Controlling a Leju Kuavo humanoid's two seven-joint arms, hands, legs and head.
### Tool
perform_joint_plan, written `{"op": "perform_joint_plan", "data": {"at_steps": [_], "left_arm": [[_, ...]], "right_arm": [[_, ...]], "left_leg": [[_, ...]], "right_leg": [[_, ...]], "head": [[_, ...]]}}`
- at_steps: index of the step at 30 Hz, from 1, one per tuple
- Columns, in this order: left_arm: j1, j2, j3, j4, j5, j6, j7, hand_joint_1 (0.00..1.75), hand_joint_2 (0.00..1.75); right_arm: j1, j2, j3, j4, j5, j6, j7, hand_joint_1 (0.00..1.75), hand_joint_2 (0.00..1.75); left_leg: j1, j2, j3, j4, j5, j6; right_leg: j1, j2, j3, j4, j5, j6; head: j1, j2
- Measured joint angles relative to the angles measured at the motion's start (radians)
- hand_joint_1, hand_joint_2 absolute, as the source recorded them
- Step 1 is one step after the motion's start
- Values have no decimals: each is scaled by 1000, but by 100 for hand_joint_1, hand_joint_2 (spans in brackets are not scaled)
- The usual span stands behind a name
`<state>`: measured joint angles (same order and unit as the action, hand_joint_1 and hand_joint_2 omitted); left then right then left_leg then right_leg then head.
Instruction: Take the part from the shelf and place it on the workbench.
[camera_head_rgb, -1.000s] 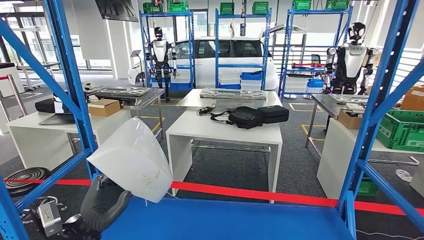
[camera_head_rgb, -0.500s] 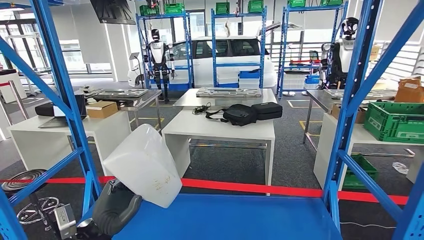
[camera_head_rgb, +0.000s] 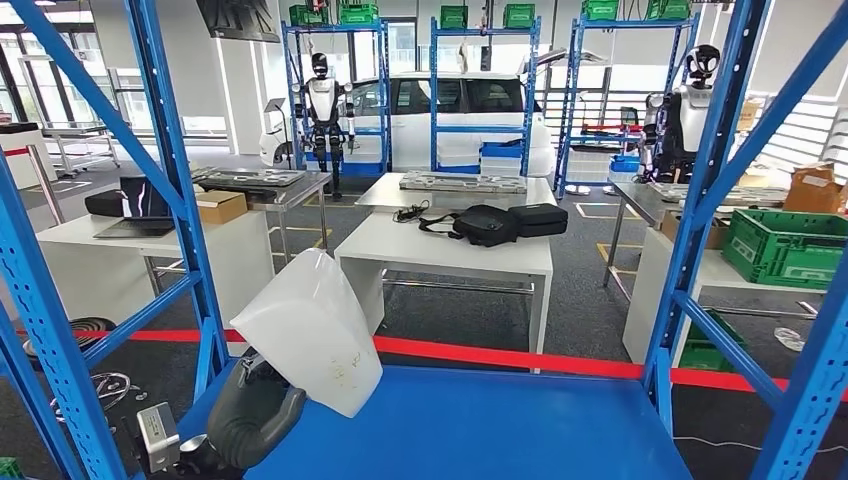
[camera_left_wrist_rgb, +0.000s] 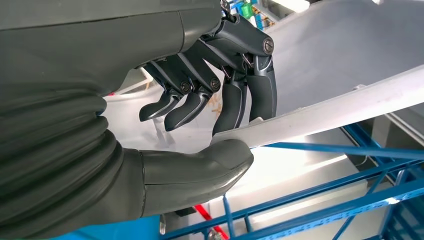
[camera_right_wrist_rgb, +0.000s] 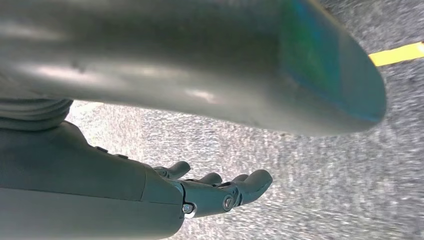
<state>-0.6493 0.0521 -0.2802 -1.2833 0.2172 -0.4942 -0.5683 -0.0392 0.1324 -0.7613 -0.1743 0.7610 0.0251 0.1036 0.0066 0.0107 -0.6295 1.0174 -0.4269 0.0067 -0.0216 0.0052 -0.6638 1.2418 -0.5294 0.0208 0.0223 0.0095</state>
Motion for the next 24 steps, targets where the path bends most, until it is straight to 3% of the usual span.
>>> {"op": "perform_joint_plan", "data": {"at_steps": [1,3,4,6,7,9,11,12,13,14,16,17,19,21,22,23,24], "left_arm": [[2,-1,3,-1,-3,0,0,175,175],[7,3,13,-6,-5,1,0,175,175],[12,6,19,-11,-5,1,-1,175,175],[33,22,33,-28,-1,0,-3,175,175],[46,32,41,-37,1,-1,-4,175,175],[67,52,56,-49,5,-8,-6,175,175],[74,59,63,-54,9,-18,-3,175,175],[74,58,64,-53,11,-22,0,175,175],[74,55,63,-51,13,-25,3,175,175],[73,50,62,-50,15,-26,6,175,175],[68,41,61,-49,17,-28,9,175,175],[63,37,61,-49,17,-29,10,175,175],[55,32,60,-49,18,-30,10,175,175],[51,28,60,-47,19,-32,10,175,175],[50,27,60,-45,19,-35,10,175,175],[50,26,59,-44,20,-37,8,175,175],[50,26,59,-43,20,-39,6,175,175]], "right_arm": [[-1,0,0,0,3,0,-3,0,0],[-3,0,0,0,17,4,-7,0,0],[-4,-1,1,0,26,7,-11,0,0],[-3,-3,3,0,42,14,-22,0,0],[-4,-5,4,0,46,17,-28,0,0],[-6,-8,5,0,49,19,-31,0,0],[-6,-12,4,0,41,18,-19,0,0],[-7,-13,4,0,35,16,-8,0,0],[-8,-14,2,0,27,14,2,0,0],[-9,-14,0,0,21,10,13,0,0],[-10,-14,-3,0,15,6,27,0,0],[-9,-14,-4,0,14,6,30,0,0],[-9,-14,-4,0,14,4,32,0,0],[-6,-14,-5,0,13,4,37,0,0],[-3,-14,-6,0,12,5,38,0,0],[-1,-13,-7,0,9,6,36,0,0],[2,-13,-8,0,7,7,32,0,0]], "left_leg": [[1,0,-15,8,6,-6],[1,0,-33,21,17,-20],[0,0,-36,23,22,-27],[1,-1,-38,20,32,-41],[3,-2,-43,26,21,-47],[5,-5,-67,88,-54,-56],[5,-7,-95,208,-148,-62],[5,-7,-99,261,-167,-63],[5,-7,-92,289,-163,-62],[5,-7,-68,284,-141,-59],[3,-10,27,181,-104,-47],[1,-12,85,105,-108,-41],[-9,-15,148,6,-128,-28],[-14,-14,146,-16,-116,-14],[-13,-11,141,-22,-105,-5],[-11,-9,133,-26,-91,5],[-8,-6,122,-29,-77,12]], "right_leg": [[-1,0,52,-72,3,3],[1,4,116,-169,-9,-7],[5,6,124,-185,-19,-16],[5,7,112,-188,-8,-37],[4,6,105,-190,1,-46],[2,2,85,-195,25,-60],[6,-2,60,-194,47,-65],[8,-4,47,-194,58,-65],[10,-7,34,-194,68,-64],[12,-8,20,-194,79,-64],[14,-8,-2,-193,100,-60],[15,-6,-9,-193,110,-57],[12,-3,-14,-197,130,-45],[7,0,-16,-207,150,-30],[6,1,-21,-205,145,-25],[5,1,-29,-189,120,-20],[5,1,-42,-152,76,-17]], "head": [[0,0],[-1,0],[-2,0],[-2,0],[-3,0],[-5,0],[-7,0],[-8,0],[-8,0],[-8,0],[-8,0],[-8,0],[-8,0],[-9,0],[-9,0],[-8,0],[-7,0]]}}
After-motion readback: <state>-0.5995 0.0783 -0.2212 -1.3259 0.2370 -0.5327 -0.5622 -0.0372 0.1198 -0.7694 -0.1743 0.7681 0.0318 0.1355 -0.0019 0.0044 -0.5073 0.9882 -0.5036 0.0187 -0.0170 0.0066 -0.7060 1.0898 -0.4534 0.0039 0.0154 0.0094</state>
